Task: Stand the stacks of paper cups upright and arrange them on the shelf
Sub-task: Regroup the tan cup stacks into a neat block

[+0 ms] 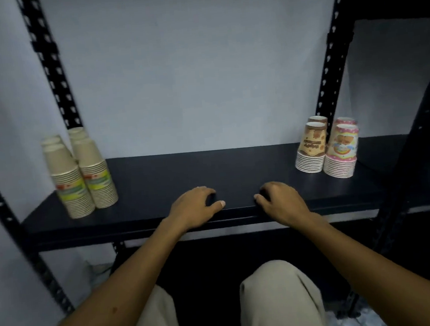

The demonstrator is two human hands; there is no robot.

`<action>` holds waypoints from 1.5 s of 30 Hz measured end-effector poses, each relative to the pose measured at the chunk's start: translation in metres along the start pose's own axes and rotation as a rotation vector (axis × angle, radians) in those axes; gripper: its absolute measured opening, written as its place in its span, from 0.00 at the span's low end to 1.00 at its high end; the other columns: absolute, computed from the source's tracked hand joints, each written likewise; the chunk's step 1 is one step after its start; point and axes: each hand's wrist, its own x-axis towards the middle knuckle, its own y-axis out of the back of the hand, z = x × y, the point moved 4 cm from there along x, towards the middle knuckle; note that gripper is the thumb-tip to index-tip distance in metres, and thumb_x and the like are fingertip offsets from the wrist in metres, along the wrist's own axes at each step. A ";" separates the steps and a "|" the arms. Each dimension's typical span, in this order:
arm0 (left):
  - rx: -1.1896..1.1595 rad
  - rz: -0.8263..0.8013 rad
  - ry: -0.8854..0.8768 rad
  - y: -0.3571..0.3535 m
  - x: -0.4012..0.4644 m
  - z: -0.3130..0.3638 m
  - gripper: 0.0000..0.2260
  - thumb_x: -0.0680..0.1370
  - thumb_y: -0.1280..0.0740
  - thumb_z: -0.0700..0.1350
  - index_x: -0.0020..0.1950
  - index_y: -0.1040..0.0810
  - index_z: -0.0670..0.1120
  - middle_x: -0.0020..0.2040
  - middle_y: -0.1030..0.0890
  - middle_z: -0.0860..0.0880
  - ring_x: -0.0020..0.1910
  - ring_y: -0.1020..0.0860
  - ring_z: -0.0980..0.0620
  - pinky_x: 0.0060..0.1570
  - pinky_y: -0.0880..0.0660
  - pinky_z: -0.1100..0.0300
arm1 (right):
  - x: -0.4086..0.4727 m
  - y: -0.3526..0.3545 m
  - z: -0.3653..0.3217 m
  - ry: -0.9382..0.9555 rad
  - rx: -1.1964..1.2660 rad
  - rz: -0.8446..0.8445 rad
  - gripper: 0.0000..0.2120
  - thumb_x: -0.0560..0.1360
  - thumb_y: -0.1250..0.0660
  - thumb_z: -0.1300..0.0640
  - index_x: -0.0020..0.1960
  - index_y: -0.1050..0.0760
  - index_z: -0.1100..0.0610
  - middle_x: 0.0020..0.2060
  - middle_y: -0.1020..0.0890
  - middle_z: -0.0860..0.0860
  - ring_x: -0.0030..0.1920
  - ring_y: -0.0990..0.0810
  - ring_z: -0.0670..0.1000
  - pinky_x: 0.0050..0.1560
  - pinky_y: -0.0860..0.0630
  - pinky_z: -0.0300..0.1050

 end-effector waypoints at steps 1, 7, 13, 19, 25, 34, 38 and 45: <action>-0.006 0.026 0.040 0.005 -0.011 -0.011 0.25 0.77 0.40 0.63 0.69 0.30 0.50 0.67 0.26 0.51 0.63 0.26 0.50 0.58 0.26 0.51 | 0.004 -0.005 -0.015 0.035 0.025 -0.015 0.16 0.77 0.41 0.44 0.41 0.26 0.54 0.40 0.21 0.50 0.41 0.23 0.52 0.44 0.25 0.50; -0.008 0.200 0.259 0.035 -0.071 -0.071 0.21 0.74 0.36 0.63 0.58 0.21 0.50 0.55 0.19 0.50 0.52 0.21 0.49 0.48 0.22 0.52 | 0.021 -0.036 -0.112 0.260 0.125 -0.094 0.16 0.78 0.40 0.45 0.44 0.24 0.56 0.42 0.20 0.51 0.42 0.23 0.52 0.43 0.24 0.50; 0.033 0.375 0.432 0.060 -0.127 -0.134 0.15 0.75 0.33 0.54 0.54 0.20 0.44 0.52 0.19 0.47 0.51 0.22 0.46 0.49 0.23 0.49 | 0.029 -0.055 -0.197 0.417 0.243 -0.185 0.17 0.78 0.39 0.44 0.44 0.24 0.58 0.42 0.21 0.53 0.41 0.23 0.52 0.42 0.23 0.52; -0.053 0.609 0.573 0.077 -0.154 -0.187 0.11 0.75 0.33 0.49 0.50 0.18 0.43 0.48 0.18 0.47 0.47 0.21 0.50 0.43 0.25 0.58 | 0.047 -0.071 -0.259 0.402 0.467 -0.270 0.23 0.78 0.37 0.44 0.65 0.27 0.58 0.59 0.21 0.55 0.58 0.23 0.54 0.56 0.25 0.49; -0.325 0.785 0.625 0.092 -0.147 -0.212 0.25 0.74 0.29 0.51 0.68 0.27 0.42 0.65 0.23 0.45 0.63 0.25 0.48 0.60 0.27 0.56 | 0.078 -0.086 -0.296 0.275 0.839 -0.301 0.32 0.74 0.32 0.44 0.72 0.36 0.57 0.68 0.27 0.53 0.67 0.28 0.51 0.64 0.29 0.46; -0.445 0.778 0.585 0.091 -0.124 -0.231 0.31 0.70 0.24 0.49 0.69 0.29 0.42 0.65 0.23 0.45 0.63 0.25 0.49 0.59 0.29 0.60 | 0.101 -0.103 -0.319 0.278 1.154 -0.389 0.29 0.73 0.29 0.61 0.71 0.35 0.57 0.64 0.24 0.50 0.62 0.24 0.46 0.63 0.27 0.44; -0.491 0.795 0.510 0.092 -0.120 -0.228 0.27 0.70 0.24 0.46 0.67 0.26 0.43 0.61 0.20 0.47 0.59 0.22 0.53 0.59 0.26 0.62 | 0.104 -0.107 -0.317 0.279 1.163 -0.368 0.28 0.73 0.29 0.64 0.70 0.34 0.58 0.62 0.22 0.50 0.61 0.23 0.45 0.63 0.26 0.43; -0.543 0.835 0.507 0.090 -0.114 -0.230 0.24 0.71 0.25 0.44 0.65 0.24 0.42 0.58 0.18 0.47 0.54 0.20 0.55 0.55 0.23 0.63 | 0.103 -0.109 -0.314 0.287 1.159 -0.356 0.28 0.72 0.28 0.62 0.69 0.33 0.56 0.61 0.21 0.49 0.60 0.23 0.45 0.64 0.26 0.47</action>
